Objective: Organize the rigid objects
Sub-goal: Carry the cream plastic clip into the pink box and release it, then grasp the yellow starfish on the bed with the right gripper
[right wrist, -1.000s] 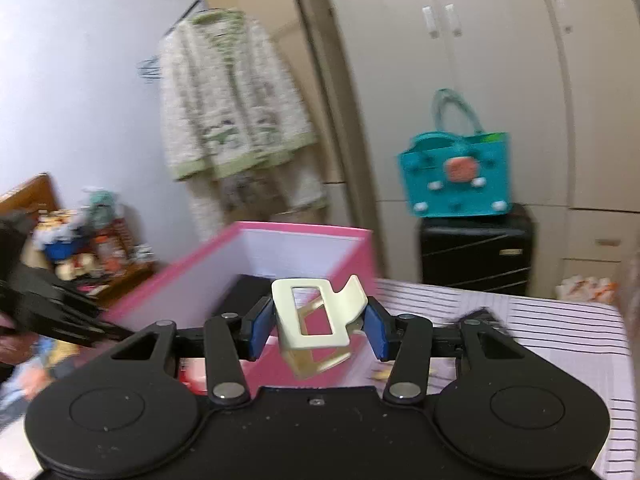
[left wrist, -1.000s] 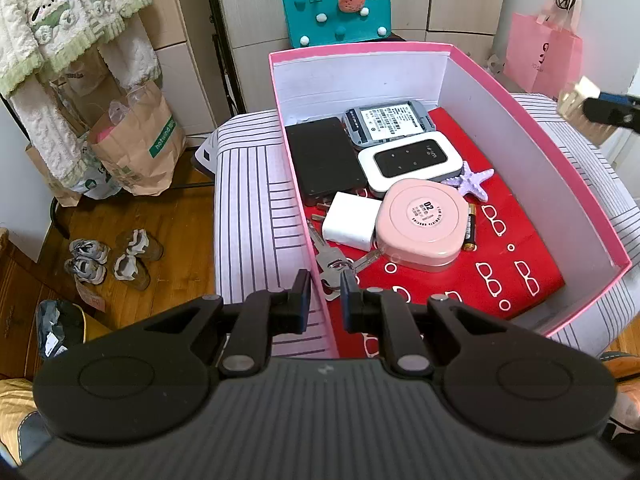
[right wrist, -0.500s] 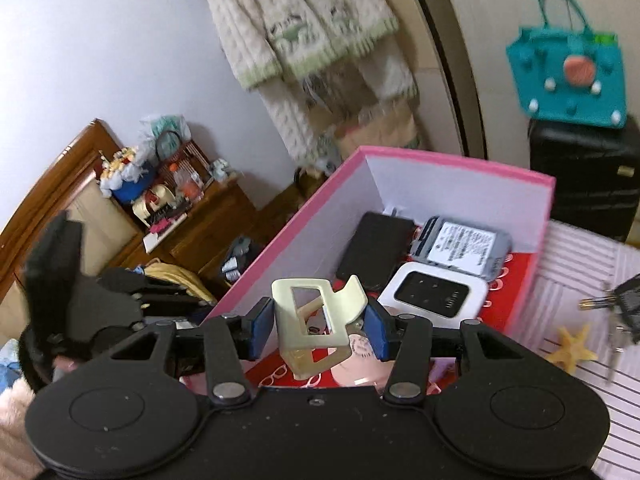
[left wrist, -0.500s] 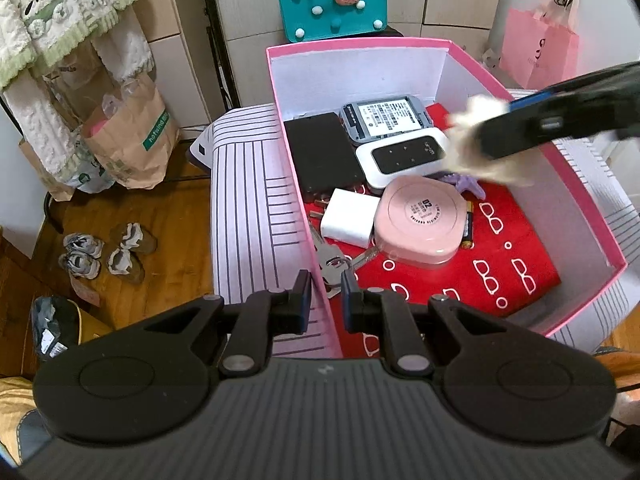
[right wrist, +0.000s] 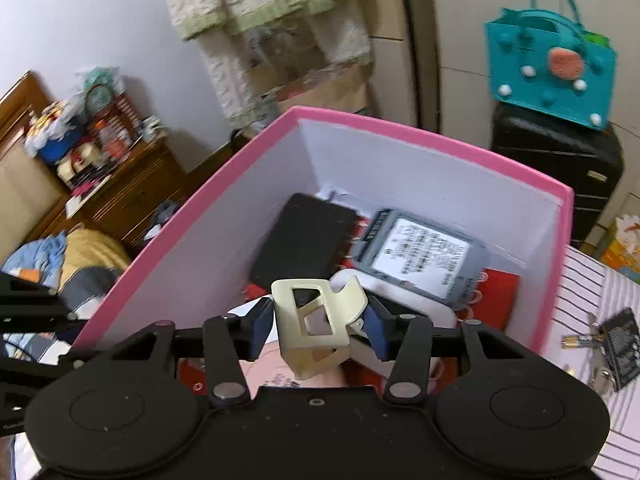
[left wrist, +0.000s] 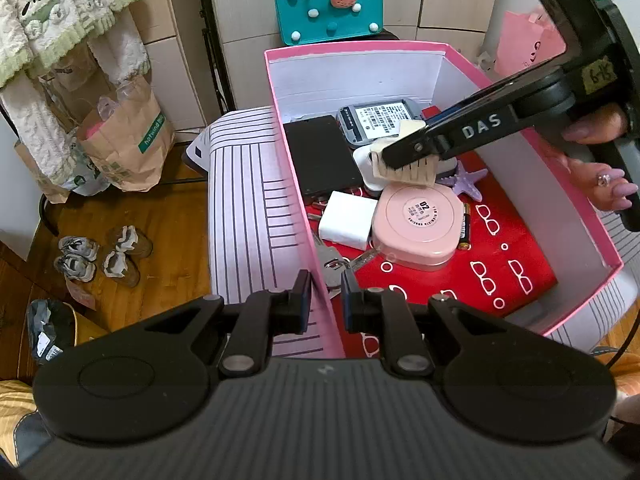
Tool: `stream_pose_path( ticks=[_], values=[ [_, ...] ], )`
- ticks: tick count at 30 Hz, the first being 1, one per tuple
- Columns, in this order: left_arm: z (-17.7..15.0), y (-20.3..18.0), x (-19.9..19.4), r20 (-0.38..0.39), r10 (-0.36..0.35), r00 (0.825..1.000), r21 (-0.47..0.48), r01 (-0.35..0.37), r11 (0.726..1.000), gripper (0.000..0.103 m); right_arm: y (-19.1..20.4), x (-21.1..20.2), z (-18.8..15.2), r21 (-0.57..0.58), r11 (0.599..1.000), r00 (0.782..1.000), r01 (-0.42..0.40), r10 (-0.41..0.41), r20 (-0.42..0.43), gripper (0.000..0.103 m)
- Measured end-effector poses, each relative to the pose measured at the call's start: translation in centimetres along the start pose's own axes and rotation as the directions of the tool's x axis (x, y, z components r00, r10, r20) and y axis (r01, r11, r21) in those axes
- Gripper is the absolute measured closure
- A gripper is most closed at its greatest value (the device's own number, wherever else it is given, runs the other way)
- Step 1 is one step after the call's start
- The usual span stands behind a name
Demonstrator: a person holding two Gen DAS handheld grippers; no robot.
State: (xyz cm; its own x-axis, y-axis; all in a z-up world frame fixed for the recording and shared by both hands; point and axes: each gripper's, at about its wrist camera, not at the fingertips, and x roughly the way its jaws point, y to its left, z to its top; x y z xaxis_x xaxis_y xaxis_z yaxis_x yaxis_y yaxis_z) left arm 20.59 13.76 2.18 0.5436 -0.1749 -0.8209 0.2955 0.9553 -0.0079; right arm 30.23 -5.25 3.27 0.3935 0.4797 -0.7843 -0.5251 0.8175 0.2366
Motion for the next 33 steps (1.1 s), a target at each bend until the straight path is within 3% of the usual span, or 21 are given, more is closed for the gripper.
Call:
stream_pose_path(
  ticks=[3, 8, 16, 19, 25, 33],
  values=[
    [0.0, 0.0, 0.0, 0.005, -0.003, 1.0, -0.001, 0.003, 1.0, 0.089, 0.2, -2.2, -0.9, -0.06, 0.996, 0.996, 0.066, -0.061, 0.067, 0.045],
    [-0.2, 0.1, -0.1, 0.015, -0.005, 1.0, -0.009, 0.005, 1.0, 0.089, -0.9, -8.0, -3.1, -0.036, 0.998, 0.982, 0.042, -0.035, 0.185, 0.041],
    [-0.3, 0.1, 0.0, 0.023, -0.003, 1.0, -0.01, 0.003, 1.0, 0.089, -5.0, -14.2, -9.0, 0.008, 0.989, 0.915, 0.148, -0.14, 0.378, 0.038],
    [-0.3, 0.1, -0.1, 0.026, -0.005, 1.0, -0.016, 0.006, 1.0, 0.089, -7.3, -14.2, -11.1, 0.039, 0.985, 0.906, 0.169, -0.171, 0.388, 0.038],
    [-0.4, 0.2, -0.1, 0.028, -0.01, 1.0, -0.022, 0.011, 1.0, 0.089, -10.5, -12.2, -15.0, 0.092, 0.984, 0.907, 0.15, -0.174, 0.384, 0.038],
    [-0.3, 0.4, -0.1, 0.03, -0.018, 0.999, -0.03, 0.019, 0.999, 0.089, -11.7, -7.9, -16.7, 0.01, 0.987, 0.916, 0.157, -0.15, 0.372, 0.038]
  ],
)
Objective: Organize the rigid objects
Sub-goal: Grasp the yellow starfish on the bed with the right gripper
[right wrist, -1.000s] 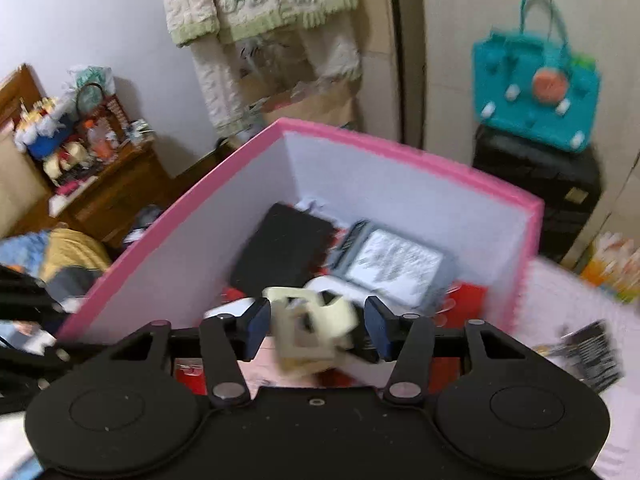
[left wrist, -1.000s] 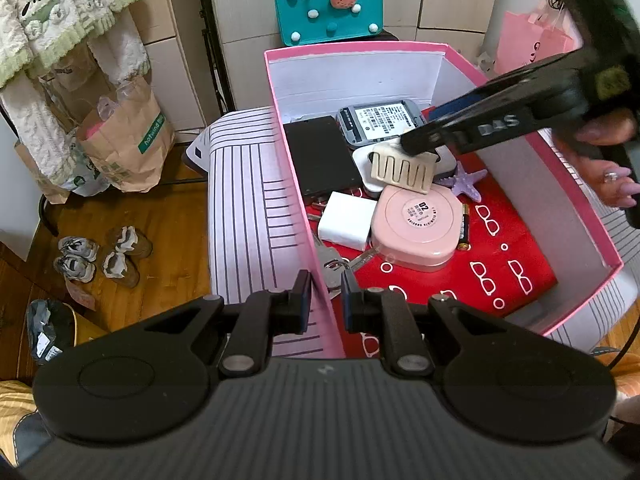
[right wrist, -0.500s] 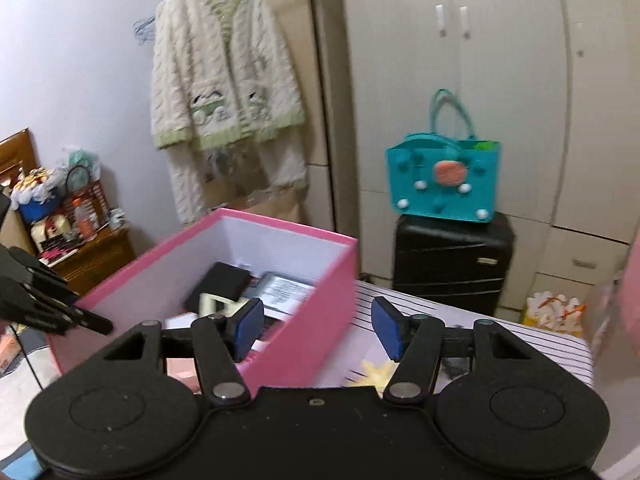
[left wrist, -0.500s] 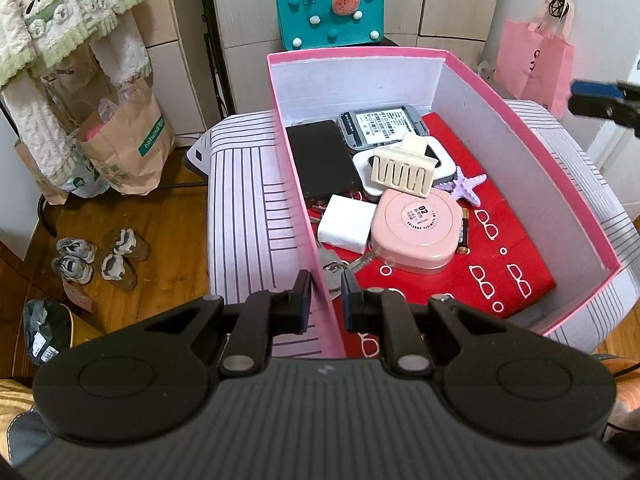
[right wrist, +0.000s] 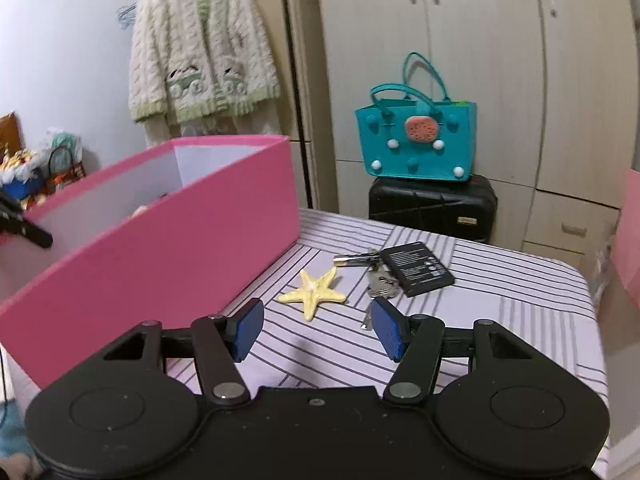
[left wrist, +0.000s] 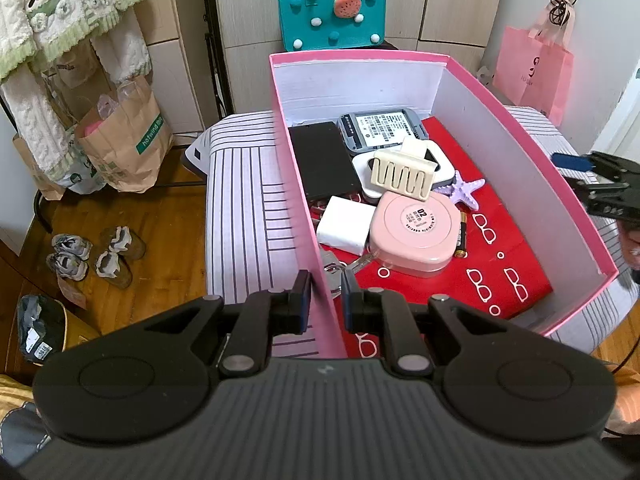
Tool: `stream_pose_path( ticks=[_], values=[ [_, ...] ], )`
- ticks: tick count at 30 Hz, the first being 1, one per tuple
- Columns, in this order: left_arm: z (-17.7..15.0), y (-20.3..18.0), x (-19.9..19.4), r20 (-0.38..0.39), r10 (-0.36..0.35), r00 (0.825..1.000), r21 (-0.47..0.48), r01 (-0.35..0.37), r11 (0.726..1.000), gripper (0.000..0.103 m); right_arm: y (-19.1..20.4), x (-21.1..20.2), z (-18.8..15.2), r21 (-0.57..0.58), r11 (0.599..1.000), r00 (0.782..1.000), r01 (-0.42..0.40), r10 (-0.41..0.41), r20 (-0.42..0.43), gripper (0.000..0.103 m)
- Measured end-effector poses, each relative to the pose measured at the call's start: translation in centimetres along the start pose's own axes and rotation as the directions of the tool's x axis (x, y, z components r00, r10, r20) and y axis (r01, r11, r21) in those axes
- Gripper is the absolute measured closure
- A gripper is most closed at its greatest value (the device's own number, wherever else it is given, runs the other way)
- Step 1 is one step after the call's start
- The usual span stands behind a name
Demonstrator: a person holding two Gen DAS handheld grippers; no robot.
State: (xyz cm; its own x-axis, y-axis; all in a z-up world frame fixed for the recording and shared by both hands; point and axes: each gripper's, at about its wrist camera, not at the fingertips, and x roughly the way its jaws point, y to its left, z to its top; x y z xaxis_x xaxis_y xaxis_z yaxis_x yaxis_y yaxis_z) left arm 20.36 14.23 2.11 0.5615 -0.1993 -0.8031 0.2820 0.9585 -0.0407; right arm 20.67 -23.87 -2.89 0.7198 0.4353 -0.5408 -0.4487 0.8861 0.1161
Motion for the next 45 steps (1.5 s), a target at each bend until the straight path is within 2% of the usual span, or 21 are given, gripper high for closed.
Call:
stream_pose_path(
  ticks=[5, 11, 14, 16, 23, 26, 33, 36, 45],
  values=[
    [0.0, 0.1, 0.1, 0.003, -0.008, 1.0, -0.004, 0.008, 1.0, 0.089, 0.4, 3.3, 0.6, -0.022, 0.999, 0.999, -0.024, 0.023, -0.044, 0.038],
    [-0.1, 0.3, 0.1, 0.006, -0.02, 1.0, -0.004, 0.02, 1.0, 0.089, 0.7, 6.2, 1.5, -0.018, 1.0, 0.997, -0.014, 0.012, -0.075, 0.038],
    [-0.1, 0.3, 0.1, 0.009, -0.022, 1.0, -0.005, 0.022, 1.0, 0.089, 1.1, 7.5, 1.5, -0.059, 0.998, 0.995, 0.035, -0.04, -0.096, 0.037],
    [-0.1, 0.3, 0.1, 0.011, -0.025, 1.0, -0.006, 0.025, 1.0, 0.089, 1.1, 7.6, 1.4, -0.039, 0.998, 0.994, 0.039, -0.043, -0.096, 0.034],
    [-0.2, 0.4, 0.1, 0.015, -0.024, 1.0, -0.006, 0.024, 1.0, 0.089, 1.3, 7.3, 1.4, -0.022, 0.998, 0.993, 0.064, -0.066, -0.097, 0.036],
    [-0.1, 0.5, 0.1, 0.014, -0.025, 1.0, -0.007, 0.025, 1.0, 0.089, 1.5, 7.3, 1.4, -0.012, 0.996, 0.991, 0.091, -0.091, -0.097, 0.043],
    [-0.1, 0.5, 0.2, 0.015, -0.026, 1.0, -0.006, 0.026, 1.0, 0.089, 1.3, 6.7, 1.7, 0.054, 0.991, 0.987, 0.12, -0.113, -0.118, 0.043],
    [-0.1, 0.4, 0.1, 0.013, -0.025, 1.0, -0.006, 0.025, 1.0, 0.089, 1.2, 5.8, 1.7, 0.091, 0.99, 0.989, 0.105, -0.094, -0.113, 0.043],
    [-0.1, 0.5, 0.1, 0.017, -0.025, 1.0, -0.011, 0.026, 1.0, 0.089, 2.1, 1.1, 2.6, 0.091, 0.991, 0.994, 0.096, -0.091, -0.064, 0.043]
  ],
)
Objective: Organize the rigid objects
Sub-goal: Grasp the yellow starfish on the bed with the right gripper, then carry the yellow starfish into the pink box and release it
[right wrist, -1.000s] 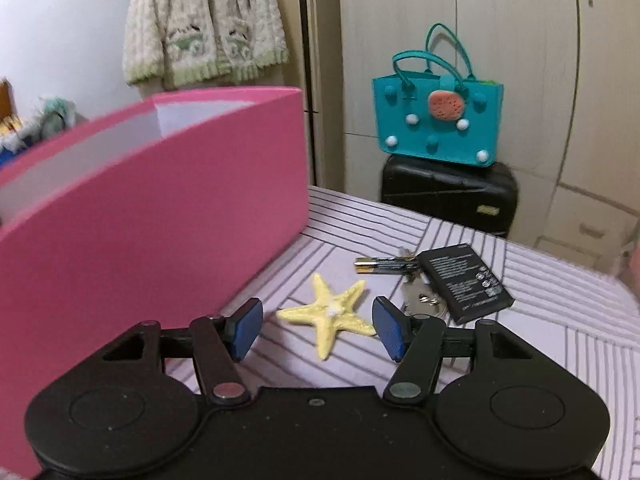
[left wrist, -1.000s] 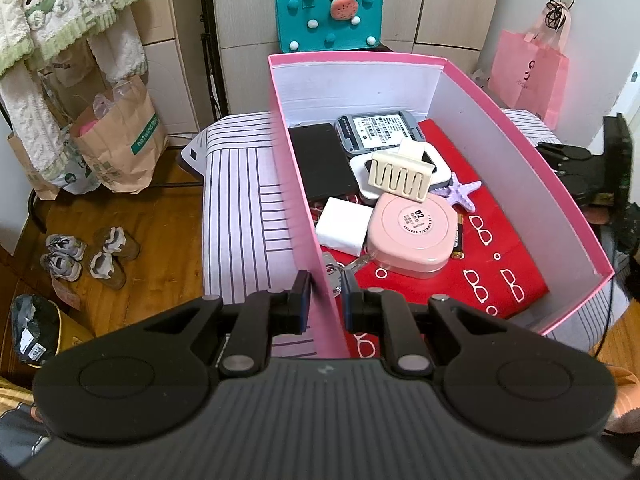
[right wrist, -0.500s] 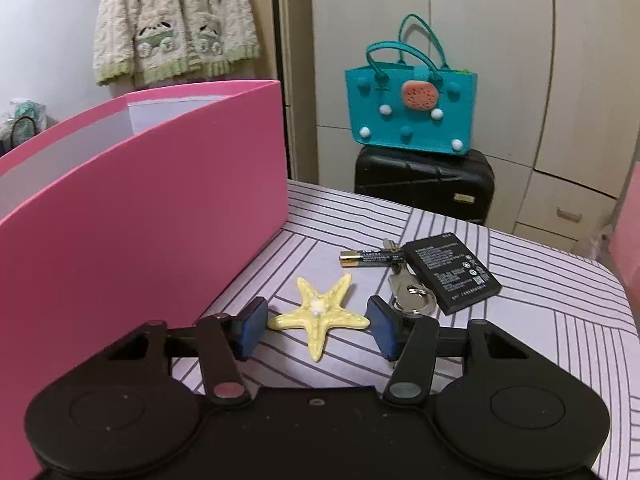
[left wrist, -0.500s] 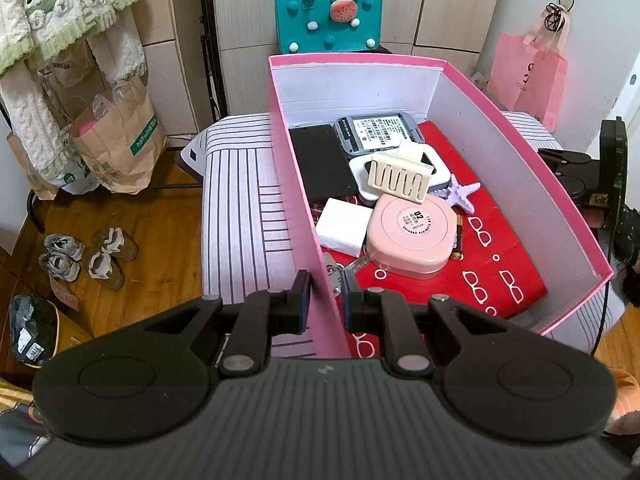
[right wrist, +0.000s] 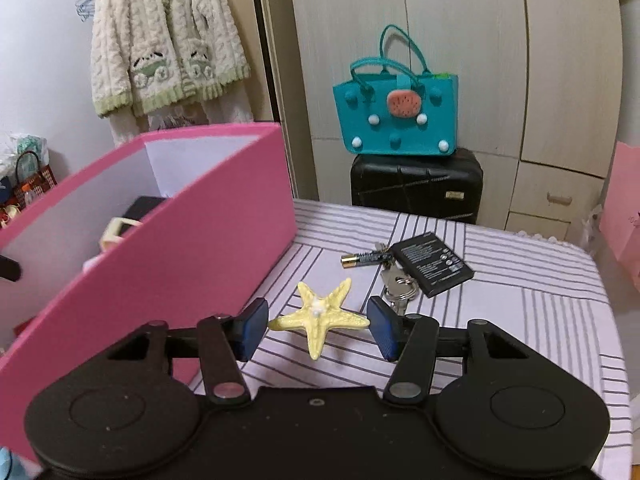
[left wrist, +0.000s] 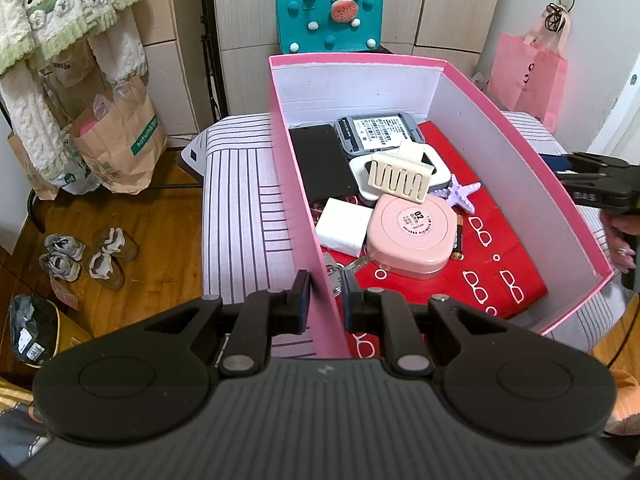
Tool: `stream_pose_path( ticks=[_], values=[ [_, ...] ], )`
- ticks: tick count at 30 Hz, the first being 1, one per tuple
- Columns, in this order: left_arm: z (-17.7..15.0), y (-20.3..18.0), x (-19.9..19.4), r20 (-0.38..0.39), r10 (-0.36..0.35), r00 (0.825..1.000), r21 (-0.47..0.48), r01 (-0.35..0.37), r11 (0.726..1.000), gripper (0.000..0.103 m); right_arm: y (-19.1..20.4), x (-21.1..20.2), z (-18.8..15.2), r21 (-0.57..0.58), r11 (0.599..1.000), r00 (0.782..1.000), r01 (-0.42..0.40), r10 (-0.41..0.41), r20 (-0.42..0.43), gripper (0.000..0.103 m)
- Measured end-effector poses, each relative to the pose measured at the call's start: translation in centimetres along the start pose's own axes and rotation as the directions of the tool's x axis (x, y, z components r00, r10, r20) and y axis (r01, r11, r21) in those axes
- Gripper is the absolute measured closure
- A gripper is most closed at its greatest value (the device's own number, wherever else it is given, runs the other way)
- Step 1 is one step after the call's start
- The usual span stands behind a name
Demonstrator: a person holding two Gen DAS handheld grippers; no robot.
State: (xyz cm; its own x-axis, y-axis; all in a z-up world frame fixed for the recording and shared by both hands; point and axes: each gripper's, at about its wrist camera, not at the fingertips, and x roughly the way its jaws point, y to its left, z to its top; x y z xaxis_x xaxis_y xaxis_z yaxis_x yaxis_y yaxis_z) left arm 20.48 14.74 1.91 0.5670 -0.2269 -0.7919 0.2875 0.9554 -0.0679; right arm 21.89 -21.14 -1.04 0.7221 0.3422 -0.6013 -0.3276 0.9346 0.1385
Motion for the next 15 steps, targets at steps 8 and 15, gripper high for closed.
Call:
stream_pose_path(
  ticks=[8, 15],
  values=[
    [-0.1, -0.2, -0.1, 0.005, 0.012, 1.0, -0.016, -0.012, 1.0, 0.089, 1.2, -5.0, 3.4, 0.014, 0.994, 0.991, -0.107, 0.106, 0.086, 0.043],
    [-0.2, -0.4, -0.2, 0.01, 0.026, 1.0, -0.032, -0.026, 0.999, 0.089, 4.0, -5.2, 7.9, 0.008, 0.954, 0.953, -0.298, 0.297, 0.063, 0.043]
  ],
)
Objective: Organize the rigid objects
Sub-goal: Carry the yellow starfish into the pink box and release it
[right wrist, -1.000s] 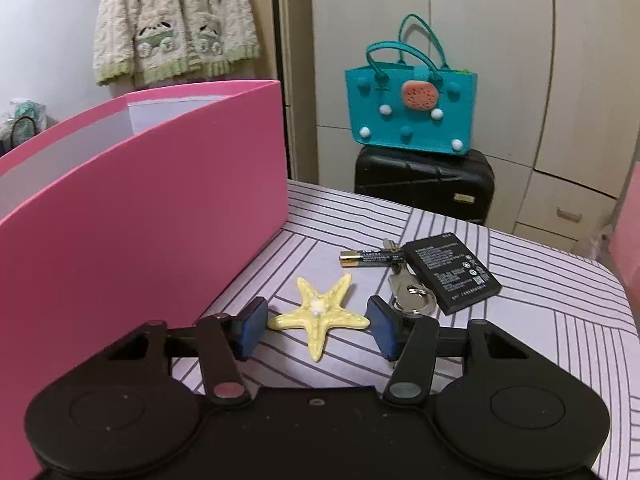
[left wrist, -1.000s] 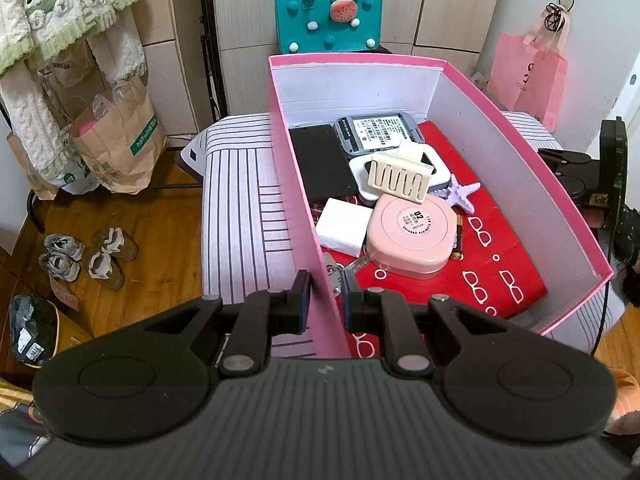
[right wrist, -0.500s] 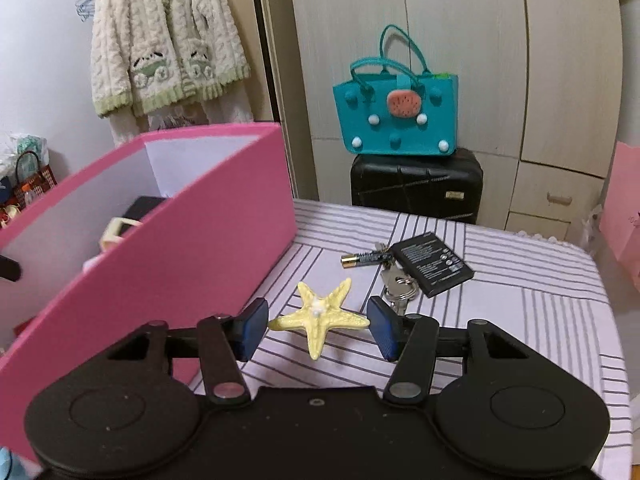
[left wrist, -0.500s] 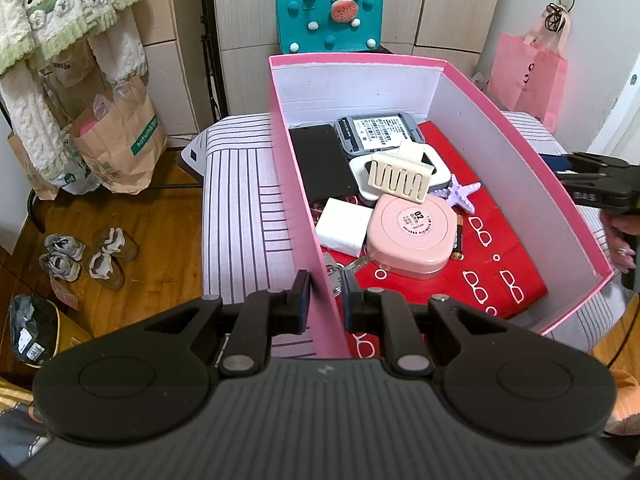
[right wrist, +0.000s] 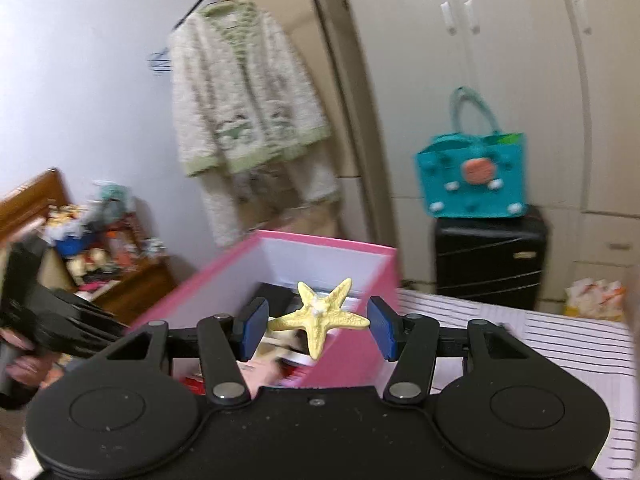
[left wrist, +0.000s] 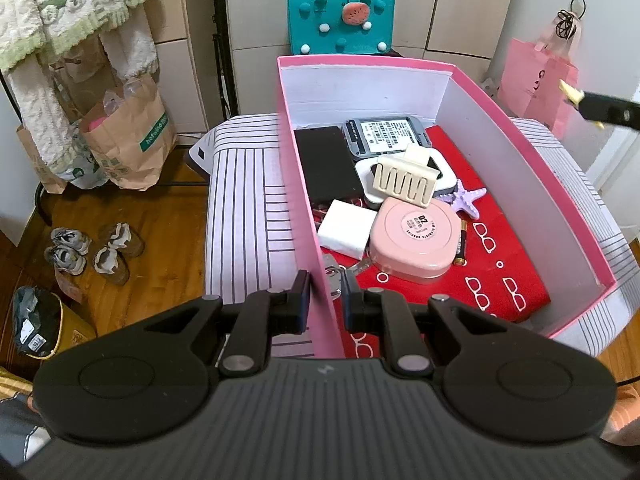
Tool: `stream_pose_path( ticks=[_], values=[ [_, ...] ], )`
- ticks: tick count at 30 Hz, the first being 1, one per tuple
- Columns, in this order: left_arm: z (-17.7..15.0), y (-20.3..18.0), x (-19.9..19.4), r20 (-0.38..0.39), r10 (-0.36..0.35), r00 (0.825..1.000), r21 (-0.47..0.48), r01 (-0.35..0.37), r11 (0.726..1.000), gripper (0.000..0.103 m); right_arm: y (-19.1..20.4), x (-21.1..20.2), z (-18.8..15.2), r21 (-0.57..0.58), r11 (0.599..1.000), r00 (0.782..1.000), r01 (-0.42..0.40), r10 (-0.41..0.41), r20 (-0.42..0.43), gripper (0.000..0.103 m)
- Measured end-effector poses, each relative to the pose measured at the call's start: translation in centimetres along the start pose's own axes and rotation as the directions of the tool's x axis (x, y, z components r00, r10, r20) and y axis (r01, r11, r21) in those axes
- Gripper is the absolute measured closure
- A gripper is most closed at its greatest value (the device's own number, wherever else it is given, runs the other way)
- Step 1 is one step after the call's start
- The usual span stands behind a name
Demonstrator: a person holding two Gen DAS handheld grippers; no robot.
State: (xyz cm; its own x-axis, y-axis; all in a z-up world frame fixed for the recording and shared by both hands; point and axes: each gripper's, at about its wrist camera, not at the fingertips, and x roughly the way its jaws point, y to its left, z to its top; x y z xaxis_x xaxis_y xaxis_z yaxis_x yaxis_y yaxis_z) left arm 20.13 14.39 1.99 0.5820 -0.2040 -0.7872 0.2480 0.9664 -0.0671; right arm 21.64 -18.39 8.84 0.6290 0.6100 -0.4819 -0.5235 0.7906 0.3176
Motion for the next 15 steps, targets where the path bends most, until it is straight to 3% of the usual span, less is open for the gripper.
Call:
stream_pose_path(
  ticks=[4, 6, 12, 15],
  values=[
    [0.1, 0.1, -0.2, 0.0, 0.001, 1.0, -0.006, -0.001, 1.0, 0.089, 1.0, 3.8, 2.0, 0.033, 0.996, 0.989, -0.088, 0.092, -0.112, 0.043],
    [0.1, 0.0, -0.3, 0.002, 0.009, 1.0, 0.002, -0.009, 1.0, 0.089, 1.4, 6.0, 2.7, 0.037, 0.995, 0.98, -0.091, 0.096, -0.172, 0.043],
    [0.1, 0.0, -0.3, 0.007, 0.009, 1.0, -0.009, -0.009, 1.0, 0.089, 1.3, 13.3, 4.0, -0.004, 1.0, 0.953, 0.0, -0.002, -0.303, 0.043],
    [0.0, 0.2, -0.3, 0.011, 0.008, 1.0, -0.015, -0.008, 1.0, 0.091, 1.7, 15.9, 3.9, -0.082, 0.996, 0.935, 0.045, -0.071, -0.348, 0.043]
  ],
)
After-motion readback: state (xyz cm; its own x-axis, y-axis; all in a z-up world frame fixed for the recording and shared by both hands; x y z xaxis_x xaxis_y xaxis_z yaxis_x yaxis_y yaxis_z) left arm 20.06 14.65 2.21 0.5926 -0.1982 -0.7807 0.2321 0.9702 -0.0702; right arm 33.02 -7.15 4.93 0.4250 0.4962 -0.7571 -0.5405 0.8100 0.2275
